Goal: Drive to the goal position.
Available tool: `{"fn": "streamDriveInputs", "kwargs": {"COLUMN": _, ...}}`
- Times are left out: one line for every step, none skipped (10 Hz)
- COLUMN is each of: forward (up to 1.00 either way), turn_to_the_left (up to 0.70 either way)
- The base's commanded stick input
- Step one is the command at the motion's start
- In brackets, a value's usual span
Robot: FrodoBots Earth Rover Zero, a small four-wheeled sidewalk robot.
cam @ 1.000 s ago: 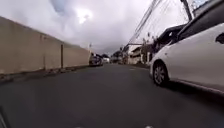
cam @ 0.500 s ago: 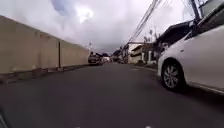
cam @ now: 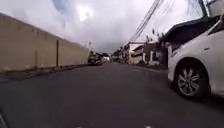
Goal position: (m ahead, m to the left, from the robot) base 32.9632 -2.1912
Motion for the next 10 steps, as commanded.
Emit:
{"fn": "streamDriveInputs", "kwargs": {"forward": 1.00, "turn_to_the_left": 0.00}}
{"fn": "streamDriveInputs", "kwargs": {"forward": 1.00, "turn_to_the_left": 0.00}}
{"fn": "streamDriveInputs", "kwargs": {"forward": 1.00, "turn_to_the_left": 0.00}}
{"fn": "streamDriveInputs", "kwargs": {"forward": 1.00, "turn_to_the_left": 0.00}}
{"fn": "streamDriveInputs", "kwargs": {"forward": 1.00, "turn_to_the_left": 0.00}}
{"fn": "streamDriveInputs", "kwargs": {"forward": 1.00, "turn_to_the_left": 0.00}}
{"fn": "streamDriveInputs", "kwargs": {"forward": 1.00, "turn_to_the_left": 0.00}}
{"fn": "streamDriveInputs", "kwargs": {"forward": 1.00, "turn_to_the_left": 0.00}}
{"fn": "streamDriveInputs", "kwargs": {"forward": 1.00, "turn_to_the_left": 0.00}}
{"fn": "streamDriveInputs", "kwargs": {"forward": 1.00, "turn_to_the_left": 0.00}}
